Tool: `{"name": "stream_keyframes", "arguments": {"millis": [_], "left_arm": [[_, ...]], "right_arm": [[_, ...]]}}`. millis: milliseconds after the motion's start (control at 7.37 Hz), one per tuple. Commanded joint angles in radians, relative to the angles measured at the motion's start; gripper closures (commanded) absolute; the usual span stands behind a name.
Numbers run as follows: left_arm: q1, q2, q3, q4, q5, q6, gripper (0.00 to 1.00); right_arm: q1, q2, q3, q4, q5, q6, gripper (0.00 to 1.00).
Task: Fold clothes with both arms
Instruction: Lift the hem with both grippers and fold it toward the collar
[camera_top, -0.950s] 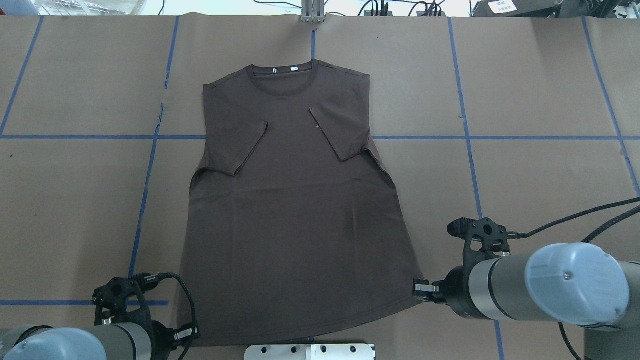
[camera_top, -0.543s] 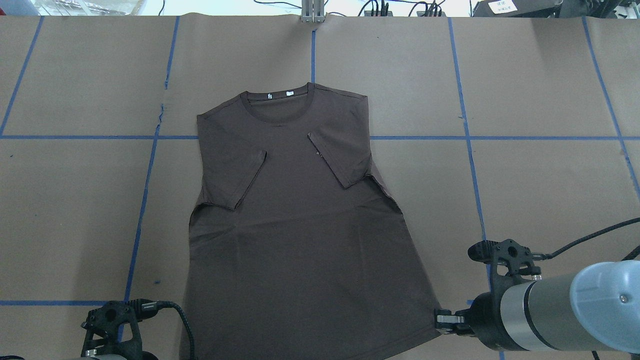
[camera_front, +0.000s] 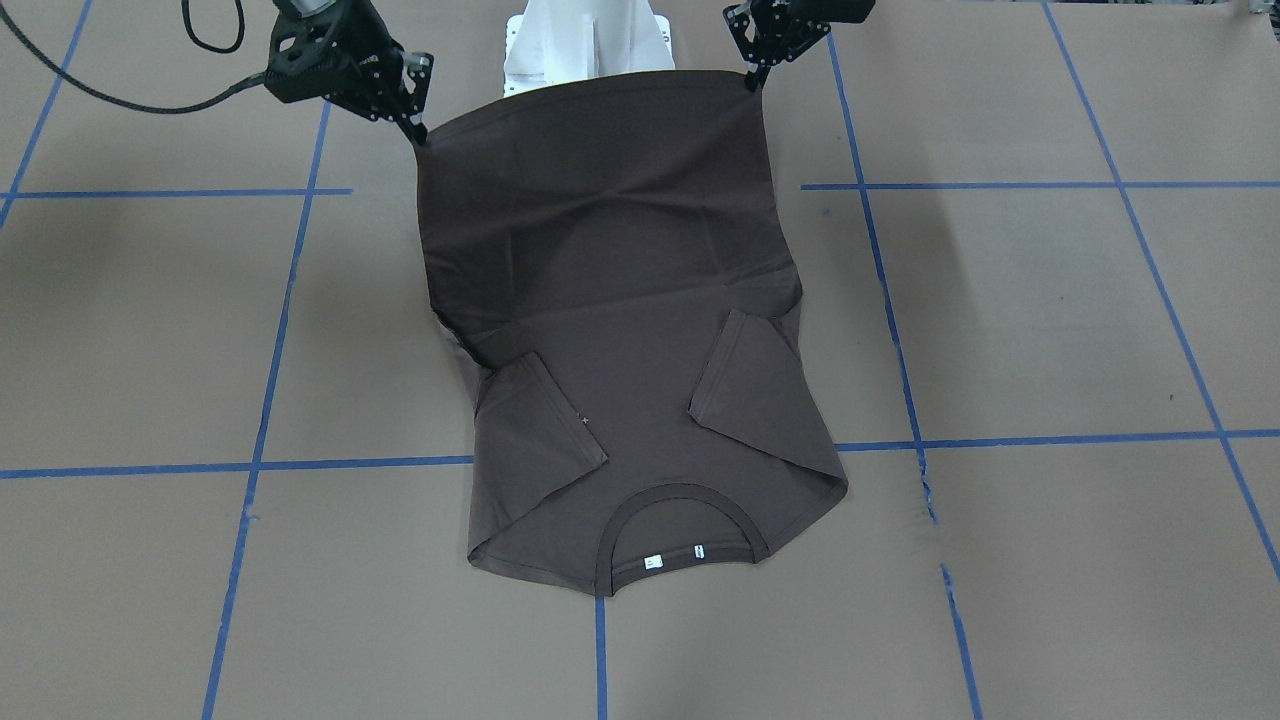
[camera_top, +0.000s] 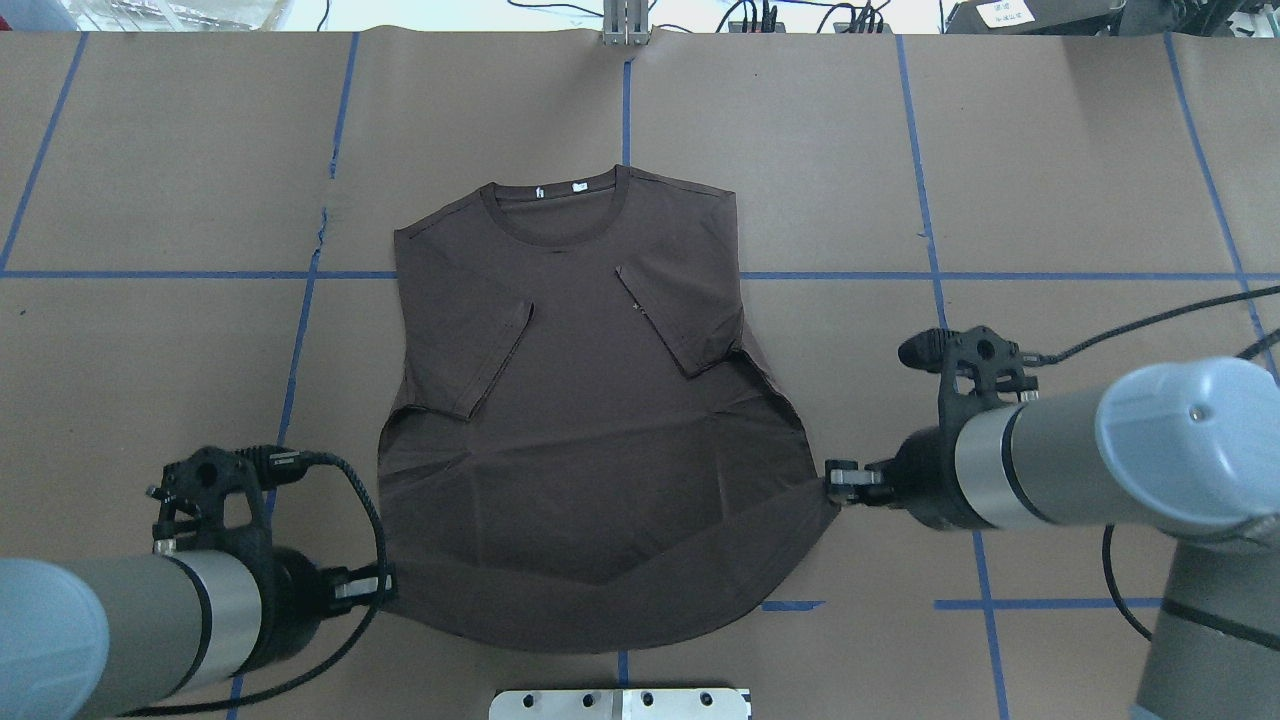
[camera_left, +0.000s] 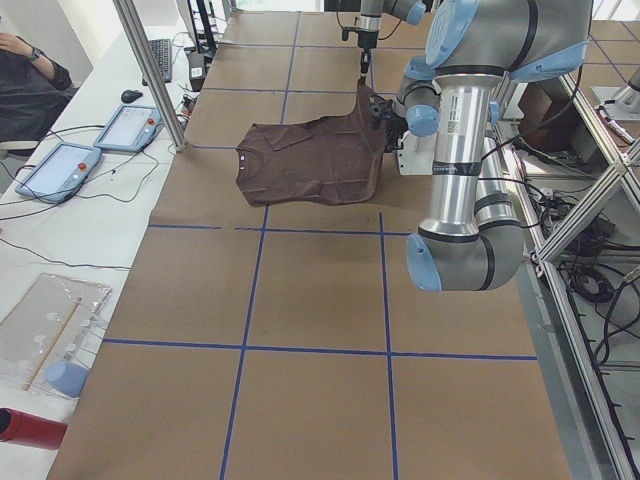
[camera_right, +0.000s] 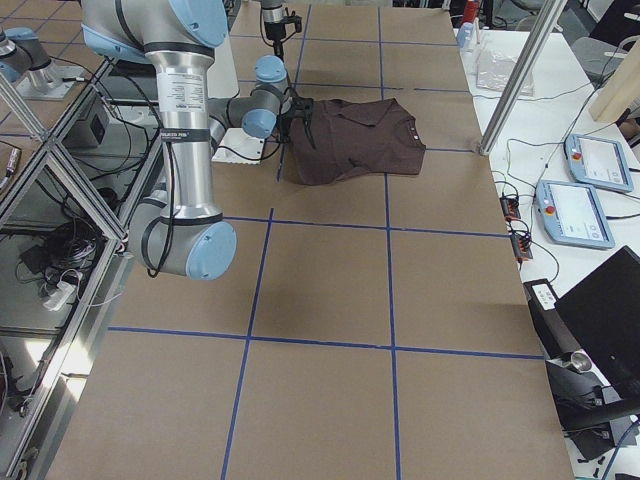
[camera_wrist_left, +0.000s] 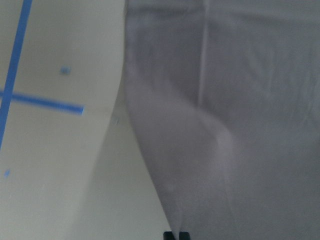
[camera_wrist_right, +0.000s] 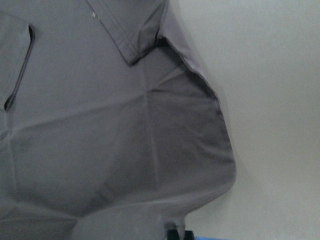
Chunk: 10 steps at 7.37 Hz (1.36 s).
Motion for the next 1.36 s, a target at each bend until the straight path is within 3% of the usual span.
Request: {"name": "stream_keyframes", "arguments": {"millis": [0, 272, 543, 950, 1222], "left_arm": [[-0.194, -0.060, 0.104, 0.000, -0.048, 0.158, 1.00], [-0.343, -0.219, 0.312, -0.001, -0.090, 0.195, 1.00], [-0.432, -0.274, 0.477, -0.041, -0.087, 0.297, 1.00], [-0.494, -0.282, 0.722, -0.252, -0.085, 0.358, 1.00], [-0.513, -0.281, 0.807, -0.311, -0.084, 0.384, 1.00]], "right_arm": [[0.187, 0.150, -0.193, 0.001, 0.049, -0.117, 1.00], [0.243, 0.294, -0.382, 0.001, 0.049, -0.141, 1.00], [0.296, 0.412, -0.597, 0.082, 0.050, -0.148, 1.00], [0.361, 0.585, -0.934, 0.208, 0.104, -0.149, 1.00], [0.382, 0.593, -1.012, 0.262, 0.110, -0.151, 1.00]]}}
